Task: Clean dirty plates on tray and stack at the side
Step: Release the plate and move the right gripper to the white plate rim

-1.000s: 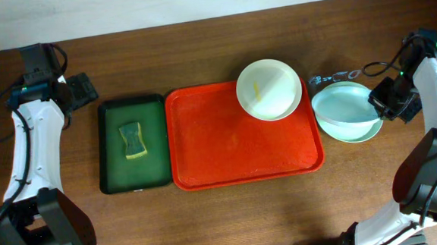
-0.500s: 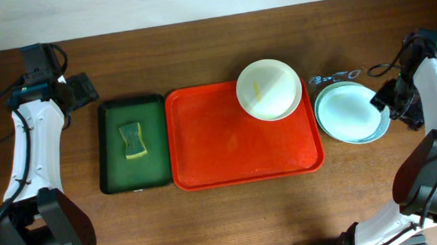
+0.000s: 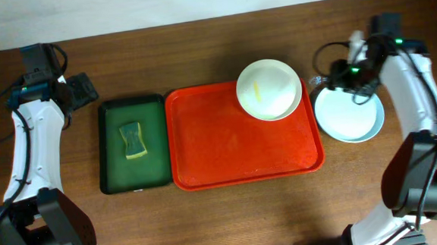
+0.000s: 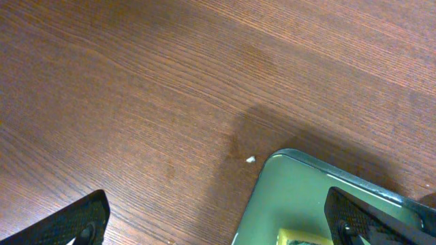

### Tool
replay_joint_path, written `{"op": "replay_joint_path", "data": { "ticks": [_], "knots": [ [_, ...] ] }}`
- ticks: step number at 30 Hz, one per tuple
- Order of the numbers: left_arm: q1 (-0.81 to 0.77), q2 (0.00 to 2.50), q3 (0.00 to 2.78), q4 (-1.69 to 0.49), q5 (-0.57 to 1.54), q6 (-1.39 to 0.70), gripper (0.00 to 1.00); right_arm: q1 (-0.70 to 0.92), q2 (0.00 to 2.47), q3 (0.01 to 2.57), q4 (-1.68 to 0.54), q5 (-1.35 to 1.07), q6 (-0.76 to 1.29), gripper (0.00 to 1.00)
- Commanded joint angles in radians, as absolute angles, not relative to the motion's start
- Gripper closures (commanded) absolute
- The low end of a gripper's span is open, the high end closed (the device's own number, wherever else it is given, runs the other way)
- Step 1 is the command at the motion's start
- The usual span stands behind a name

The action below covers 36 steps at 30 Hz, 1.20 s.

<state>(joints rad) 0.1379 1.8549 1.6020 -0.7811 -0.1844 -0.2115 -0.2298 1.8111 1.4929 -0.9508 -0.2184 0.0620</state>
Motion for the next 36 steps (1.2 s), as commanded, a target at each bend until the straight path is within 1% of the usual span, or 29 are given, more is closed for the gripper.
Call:
{"op": "replay_joint_path", "data": {
  "ticks": [1,2,4,7,12,14,17,18,19,20,21,26,27,29,33,36],
  "knots": [
    [0.141,1.842,1.617,-0.782,-0.191,-0.216,0.01,-0.131,1.824,1.491,-0.892,-0.224,-0.007,0.43],
    [0.141,1.842,1.617,-0.782,-0.191,-0.216,0.01,-0.098,1.849,1.490,-0.855,-0.206,0.016,0.45],
    [0.141,1.842,1.617,-0.782,-0.191,-0.216,0.01,-0.065,1.900,1.490,-0.803,-0.167,0.068,0.45],
    [0.141,1.842,1.617,-0.782,-0.191,-0.216,0.01,-0.056,1.967,1.490,-0.737,-0.168,0.068,0.46],
    [0.141,1.842,1.617,-0.782,-0.191,-0.216,0.01,-0.058,2.030,1.490,-0.672,-0.134,0.068,0.60],
    [0.141,1.842,1.617,-0.782,-0.191,-0.216,0.01,-0.058,2.044,1.490,-0.672,-0.130,0.068,0.61],
    [0.141,1.842,1.617,-0.782,-0.191,-0.216,0.01,-0.058,2.077,1.490,-0.668,-0.119,0.068,0.65],
    [0.141,1.842,1.617,-0.782,-0.191,-0.216,0.01,-0.058,2.089,1.490,-0.665,-0.123,0.069,0.69],
    [0.141,1.842,1.617,-0.782,-0.191,-0.216,0.01,-0.057,2.096,1.490,-0.665,-0.123,0.070,0.78],
    [0.141,1.842,1.617,-0.782,-0.191,-0.216,0.01,-0.057,2.098,1.490,-0.665,-0.123,0.088,0.89],
    [0.141,1.842,1.617,-0.782,-0.191,-0.216,0.01,-0.057,2.097,1.491,-0.671,-0.132,0.126,0.96],
    [0.141,1.842,1.617,-0.782,-0.191,-0.216,0.01,-0.055,2.072,1.491,-0.746,-0.426,0.141,0.96],
    [0.141,1.842,1.617,-0.782,-0.191,-0.216,0.01,-0.045,2.057,1.491,-0.778,-0.448,0.154,0.96],
    [0.141,1.842,1.617,-0.782,-0.191,-0.216,0.01,-0.027,2.038,1.491,-0.861,-0.449,0.231,0.96],
    [0.141,1.842,1.617,-0.782,-0.191,-0.216,0.01,0.075,2.038,1.491,-0.977,-0.448,0.245,0.96],
    [0.141,1.842,1.617,-0.782,-0.191,-0.216,0.01,0.166,2.038,1.491,-1.040,-0.360,0.337,0.96]
  ]
}}
